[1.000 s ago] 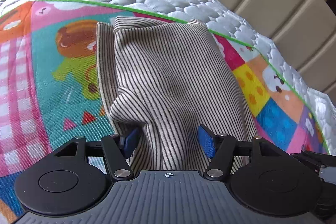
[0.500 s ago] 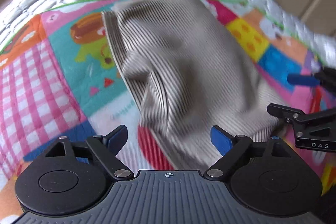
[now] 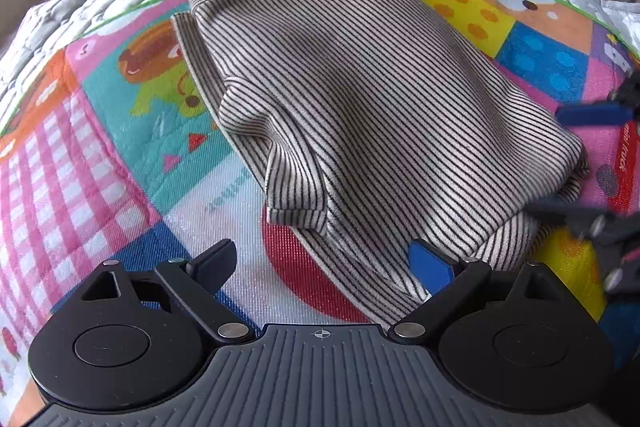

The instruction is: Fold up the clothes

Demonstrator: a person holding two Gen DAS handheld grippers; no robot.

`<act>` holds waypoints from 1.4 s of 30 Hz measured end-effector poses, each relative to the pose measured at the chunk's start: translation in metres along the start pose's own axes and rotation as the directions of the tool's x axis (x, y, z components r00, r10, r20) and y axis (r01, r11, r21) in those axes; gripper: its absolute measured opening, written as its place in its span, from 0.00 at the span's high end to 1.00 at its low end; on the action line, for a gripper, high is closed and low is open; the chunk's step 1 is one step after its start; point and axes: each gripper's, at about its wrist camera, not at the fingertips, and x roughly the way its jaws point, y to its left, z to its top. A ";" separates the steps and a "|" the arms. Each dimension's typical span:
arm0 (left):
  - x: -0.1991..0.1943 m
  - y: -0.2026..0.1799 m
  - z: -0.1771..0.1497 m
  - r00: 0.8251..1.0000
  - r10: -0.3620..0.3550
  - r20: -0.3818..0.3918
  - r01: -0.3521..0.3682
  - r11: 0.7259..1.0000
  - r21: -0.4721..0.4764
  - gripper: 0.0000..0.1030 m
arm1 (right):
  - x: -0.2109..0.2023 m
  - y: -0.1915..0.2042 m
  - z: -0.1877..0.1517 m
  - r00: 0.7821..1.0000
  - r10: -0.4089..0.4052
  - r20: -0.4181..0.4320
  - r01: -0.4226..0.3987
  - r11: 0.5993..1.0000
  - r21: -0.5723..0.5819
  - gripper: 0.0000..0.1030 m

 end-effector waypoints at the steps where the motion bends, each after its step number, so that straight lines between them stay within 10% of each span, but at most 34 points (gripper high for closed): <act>1: 0.000 0.000 0.000 1.000 -0.001 0.000 0.001 1.000 -0.001 0.06 | 0.007 0.003 -0.002 1.000 -0.007 -0.029 0.006 1.000 -0.015 0.15; 4: 0.000 -0.001 0.000 1.000 0.000 0.003 0.000 1.000 0.001 0.05 | 0.020 0.014 -0.009 0.996 -0.030 -0.088 0.023 0.997 -0.080 0.00; 32: -0.009 0.010 0.006 0.999 0.000 0.044 0.002 0.999 -0.048 0.02 | 0.027 0.014 -0.011 0.990 -0.032 -0.139 0.023 0.997 -0.067 0.00; 42: -0.044 0.033 0.005 0.977 0.103 0.189 -0.098 0.995 -0.033 0.02 | -0.020 0.067 -0.031 0.990 0.030 0.141 0.041 0.880 -0.473 0.14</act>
